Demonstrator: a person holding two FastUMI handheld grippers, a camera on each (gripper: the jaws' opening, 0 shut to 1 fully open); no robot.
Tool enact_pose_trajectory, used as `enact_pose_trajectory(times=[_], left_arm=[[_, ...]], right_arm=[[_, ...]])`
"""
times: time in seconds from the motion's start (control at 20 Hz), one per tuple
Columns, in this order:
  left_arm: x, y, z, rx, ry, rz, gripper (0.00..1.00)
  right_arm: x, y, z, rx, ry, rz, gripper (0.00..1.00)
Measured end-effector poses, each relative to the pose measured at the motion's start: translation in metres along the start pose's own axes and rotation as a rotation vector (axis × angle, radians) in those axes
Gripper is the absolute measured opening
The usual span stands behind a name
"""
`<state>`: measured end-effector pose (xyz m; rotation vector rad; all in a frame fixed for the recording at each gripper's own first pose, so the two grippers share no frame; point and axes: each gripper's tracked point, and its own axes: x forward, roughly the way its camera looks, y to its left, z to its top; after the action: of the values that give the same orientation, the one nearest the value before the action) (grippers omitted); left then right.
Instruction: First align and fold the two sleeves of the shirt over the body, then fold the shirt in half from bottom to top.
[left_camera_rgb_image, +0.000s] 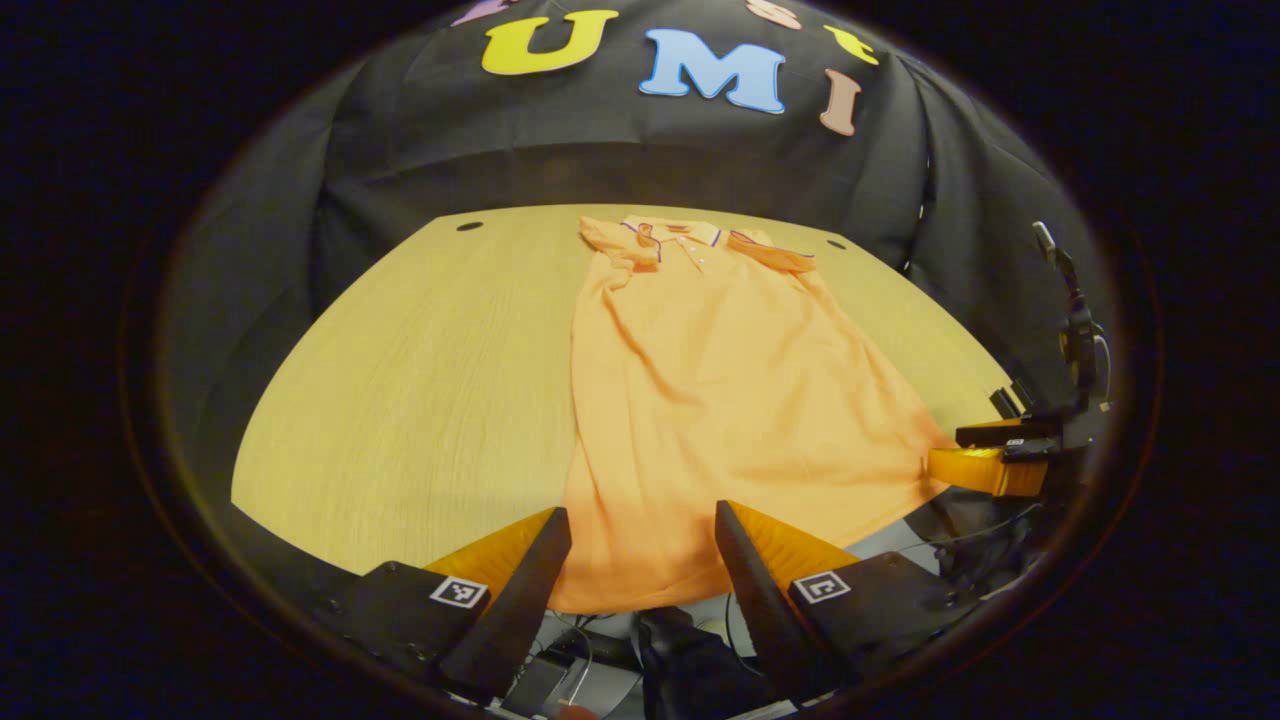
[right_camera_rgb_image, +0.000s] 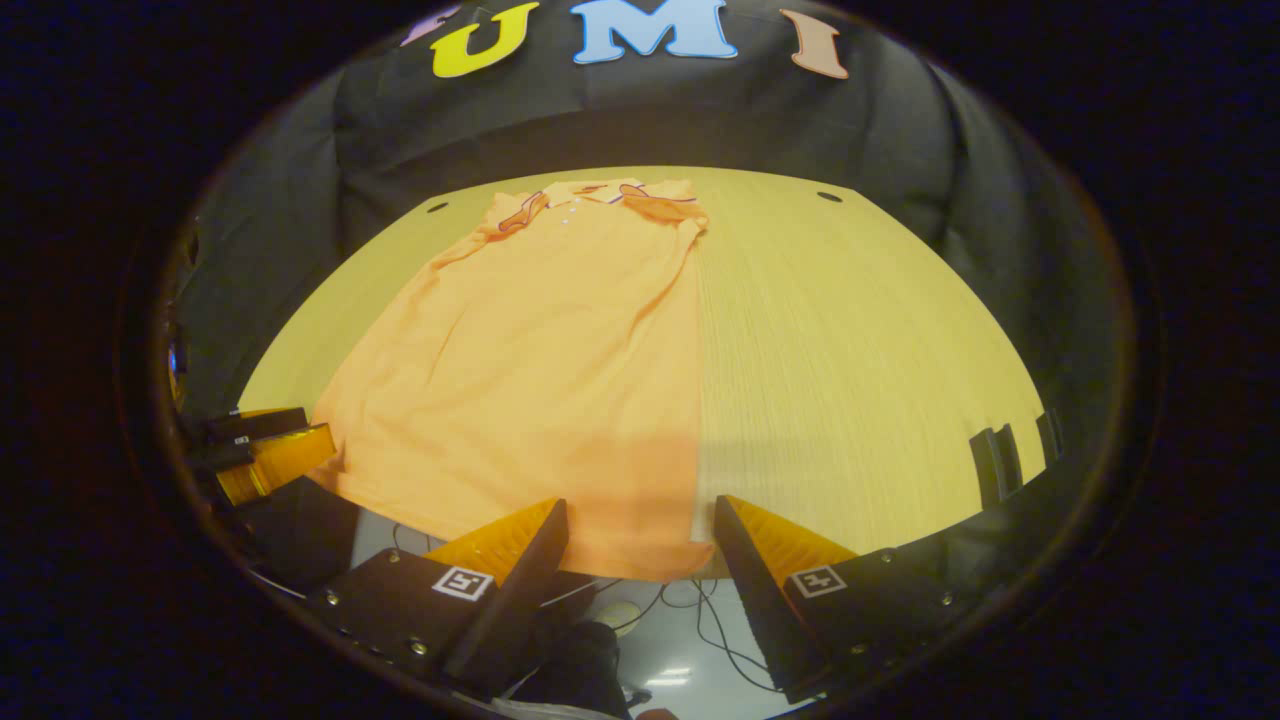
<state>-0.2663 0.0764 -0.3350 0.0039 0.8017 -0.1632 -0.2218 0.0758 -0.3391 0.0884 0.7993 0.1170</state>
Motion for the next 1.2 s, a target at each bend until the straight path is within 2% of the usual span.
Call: enact_pose_trajectory(times=[0.4,0.45,0.5,0.55,0.6,0.65,0.7,0.75,0.8,0.85,0.9,0.95,1.0,1.05,1.2], left_arm=[[0.004,0.0,-0.007,0.044,0.011,0.048,0.96],[0.006,0.003,-0.01,0.082,0.017,0.073,0.93],[0.006,0.002,-0.012,0.128,0.022,0.078,0.85],[0.006,-0.006,-0.011,0.143,0.011,0.062,0.72],[0.006,-0.01,-0.012,0.145,0.016,0.066,0.61],[0.005,-0.013,-0.013,0.149,0.014,0.059,0.51],[0.007,-0.015,-0.011,0.144,0.013,0.067,0.46],[0.008,-0.015,-0.011,0.134,0.013,0.08,0.26],[0.009,-0.016,-0.011,0.129,0.019,0.08,0.19],[0.008,-0.02,-0.012,0.122,0.022,0.07,0.19],[0.008,-0.019,-0.01,0.109,0.017,0.079,0.19],[0.009,-0.02,-0.009,0.086,0.02,0.077,0.06],[0.009,-0.02,-0.009,0.072,0.022,0.077,0.06],[0.009,-0.019,-0.008,0.047,0.024,0.08,0.06],[0.005,-0.018,0.001,-0.029,0.02,0.082,0.06]], right_arm=[[0.003,0.001,-0.006,-0.016,-0.015,-0.016,0.92],[0.002,0.003,-0.006,-0.021,-0.015,-0.016,0.93],[0.001,0.005,-0.007,-0.019,-0.017,-0.012,0.9],[0.002,0.007,-0.008,-0.016,-0.017,-0.012,0.89],[0.002,0.009,-0.007,-0.017,-0.019,-0.008,0.73],[0.003,0.011,-0.007,-0.019,-0.02,-0.004,0.67],[0.001,0.012,-0.007,-0.011,-0.02,-0.005,0.52],[0.002,0.012,-0.007,-0.012,-0.021,-0.007,0.44],[0.002,0.013,-0.007,-0.014,-0.026,0.001,0.4],[0.002,0.014,-0.008,0.019,-0.026,0.004,0.4],[0.003,0.016,-0.006,0.041,-0.025,0.007,0.13],[0.002,0.014,-0.007,0.043,-0.019,0.017,0.14],[0.001,0.014,-0.004,0.056,-0.02,0.028,0.15],[0.003,0.016,-0.005,0.069,-0.017,0.045,0.06],[-0.005,0.012,0.002,0.086,-0.023,0.074,0.06]])
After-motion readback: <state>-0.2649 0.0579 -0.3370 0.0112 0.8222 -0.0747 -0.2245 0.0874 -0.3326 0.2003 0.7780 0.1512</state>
